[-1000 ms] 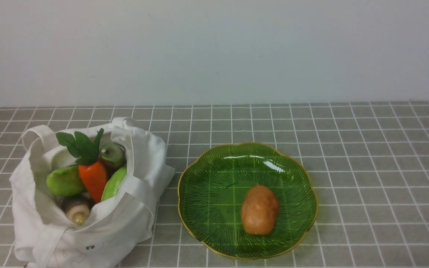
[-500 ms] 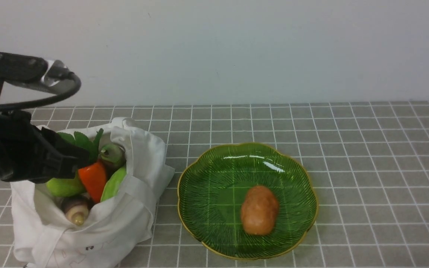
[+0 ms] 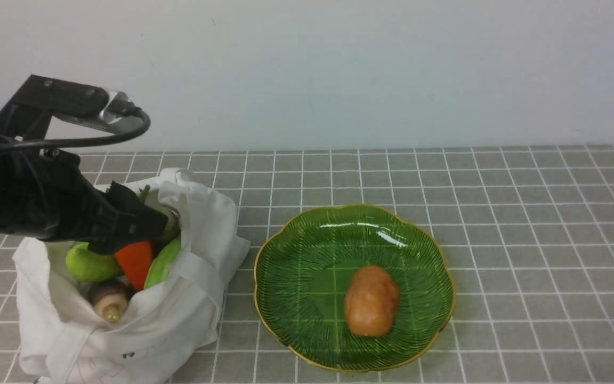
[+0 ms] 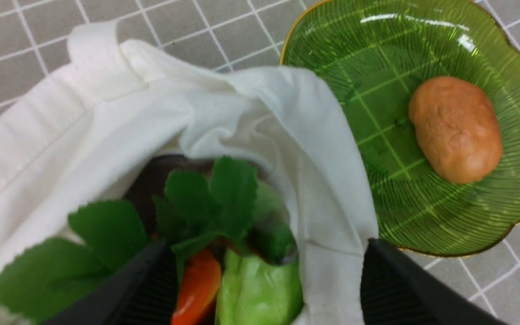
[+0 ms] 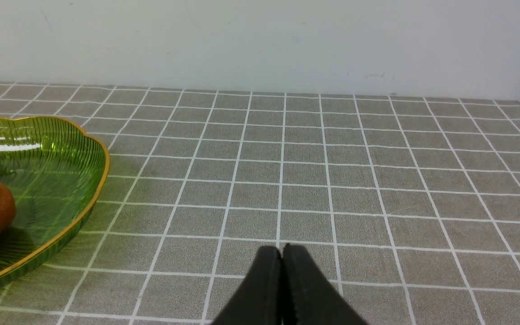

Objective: Take vegetables from bag on grey coffee tablecloth place on plate.
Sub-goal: 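Reach into the bag and grasp a vegetable inside it with the left gripper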

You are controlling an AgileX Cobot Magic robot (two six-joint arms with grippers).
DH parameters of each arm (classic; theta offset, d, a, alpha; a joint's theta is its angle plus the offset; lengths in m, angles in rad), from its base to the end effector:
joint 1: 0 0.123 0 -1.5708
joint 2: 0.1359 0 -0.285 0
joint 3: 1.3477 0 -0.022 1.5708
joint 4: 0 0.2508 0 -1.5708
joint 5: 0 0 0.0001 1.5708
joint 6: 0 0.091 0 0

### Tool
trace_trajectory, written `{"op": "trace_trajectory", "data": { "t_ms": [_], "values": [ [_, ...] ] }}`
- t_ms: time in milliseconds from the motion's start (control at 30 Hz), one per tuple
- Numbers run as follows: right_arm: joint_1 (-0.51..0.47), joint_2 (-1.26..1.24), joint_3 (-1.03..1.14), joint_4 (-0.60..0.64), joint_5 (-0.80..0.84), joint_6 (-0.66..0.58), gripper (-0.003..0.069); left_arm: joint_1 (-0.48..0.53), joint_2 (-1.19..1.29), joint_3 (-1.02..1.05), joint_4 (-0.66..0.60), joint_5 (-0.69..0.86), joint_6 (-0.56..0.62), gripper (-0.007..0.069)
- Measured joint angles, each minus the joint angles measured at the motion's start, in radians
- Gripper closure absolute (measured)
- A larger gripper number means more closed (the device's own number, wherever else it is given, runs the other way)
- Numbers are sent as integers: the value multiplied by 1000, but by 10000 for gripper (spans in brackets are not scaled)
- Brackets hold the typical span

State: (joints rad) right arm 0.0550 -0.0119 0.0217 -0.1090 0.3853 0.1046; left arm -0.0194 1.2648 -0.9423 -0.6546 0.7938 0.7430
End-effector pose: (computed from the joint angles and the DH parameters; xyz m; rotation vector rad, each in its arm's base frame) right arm 0.0523 -0.0009 0.1721 -0.0202 1.8763 0.0019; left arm 0.2499 -0.0444 0.3018 0.5078 2.3593 -0.4519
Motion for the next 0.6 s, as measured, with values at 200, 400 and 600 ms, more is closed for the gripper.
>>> {"op": "trace_trajectory", "data": {
  "t_ms": [200, 400, 600],
  "values": [
    [0, 0, 0, 0, 0, 0, 673, 0, 59, 0, -59, -44, 56, 124],
    [0, 0, 0, 0, 0, 0, 673, 0, 115, 0, -71, -84, 62, 157],
    [0, 0, 0, 0, 0, 0, 673, 1, 112, -1, -117, -100, 55, 410]
  ]
}}
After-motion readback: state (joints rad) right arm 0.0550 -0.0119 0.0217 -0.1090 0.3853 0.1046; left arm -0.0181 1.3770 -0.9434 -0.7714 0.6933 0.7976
